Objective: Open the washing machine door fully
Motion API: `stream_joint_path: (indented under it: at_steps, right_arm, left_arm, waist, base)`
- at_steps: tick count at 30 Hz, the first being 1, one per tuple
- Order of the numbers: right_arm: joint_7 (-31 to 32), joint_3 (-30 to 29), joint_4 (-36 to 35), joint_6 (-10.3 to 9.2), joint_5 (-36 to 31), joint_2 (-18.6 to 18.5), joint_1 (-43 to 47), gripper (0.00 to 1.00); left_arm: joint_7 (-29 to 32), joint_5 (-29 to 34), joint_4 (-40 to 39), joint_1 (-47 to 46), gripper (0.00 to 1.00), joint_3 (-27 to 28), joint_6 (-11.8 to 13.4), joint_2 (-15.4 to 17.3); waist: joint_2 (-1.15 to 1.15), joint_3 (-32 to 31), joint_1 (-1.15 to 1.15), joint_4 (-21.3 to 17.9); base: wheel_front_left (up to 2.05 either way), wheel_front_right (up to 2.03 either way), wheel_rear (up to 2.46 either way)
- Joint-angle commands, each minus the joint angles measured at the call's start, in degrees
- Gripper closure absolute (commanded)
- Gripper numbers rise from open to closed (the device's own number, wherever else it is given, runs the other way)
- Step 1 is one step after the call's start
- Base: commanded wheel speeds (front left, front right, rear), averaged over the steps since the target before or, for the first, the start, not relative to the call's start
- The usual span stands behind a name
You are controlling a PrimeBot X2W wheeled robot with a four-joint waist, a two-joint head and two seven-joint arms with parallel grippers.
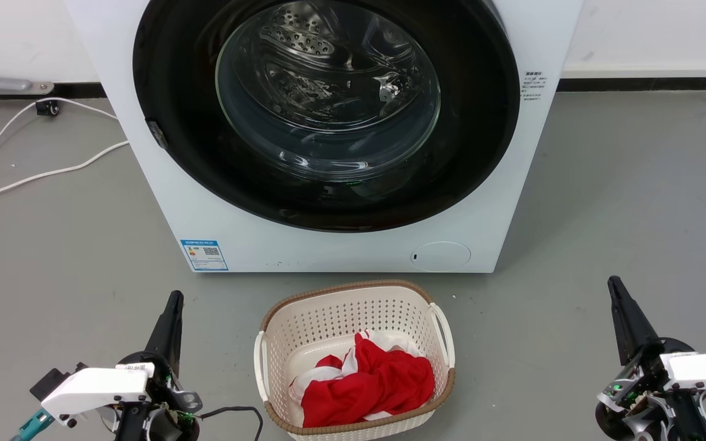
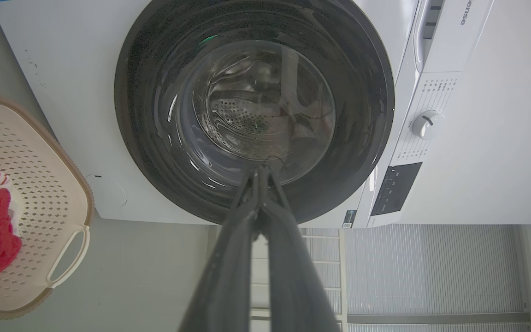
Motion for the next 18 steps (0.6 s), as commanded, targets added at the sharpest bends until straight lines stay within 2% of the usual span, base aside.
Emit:
stream_joint_path:
  at_steps: [1, 6, 7, 18]
  right_arm:
    - [0.20, -0.16, 0.11, 0.00, -0.21, 0.08, -0.79, 1.00]
    - [0.21, -0.25, 0.11, 0.00, -0.23, 0.15, -0.80, 1.00]
    - [0.12, -0.09, 0.13, 0.01, -0.15, 0.09, 0.10, 0.00]
    - [-2.27, 0.70, -0.66, 0.00, -1.39, 0.32, 1.10, 0.00]
  left_arm:
    - [0.29, 0.28, 0.07, -0.39, 1.00, 0.14, -0.18, 0.00]
    - [0.34, 0.38, 0.08, -0.40, 1.00, 0.21, -0.18, -0.06]
    - [0.04, 0.07, 0.18, 0.08, 0.00, 0.10, 0.01, -0.10]
    - [-2.38, 1.32, -0.42, -0.06, 0.00, -2.34, 0.03, -0.36]
  waist:
    - [0.00, 0.00, 0.00, 0.00]
    - [0.00, 0.00, 0.00, 0.00]
    - [0.00, 0.00, 0.00, 0.00]
    - [0.00, 0.06, 0.00, 0.05]
  base:
    - [0.00, 0.00, 0.00]
    - [0.00, 0.00, 0.00]
    - [0.00, 0.00, 0.00]
    - [0.00, 0.00, 0.00]
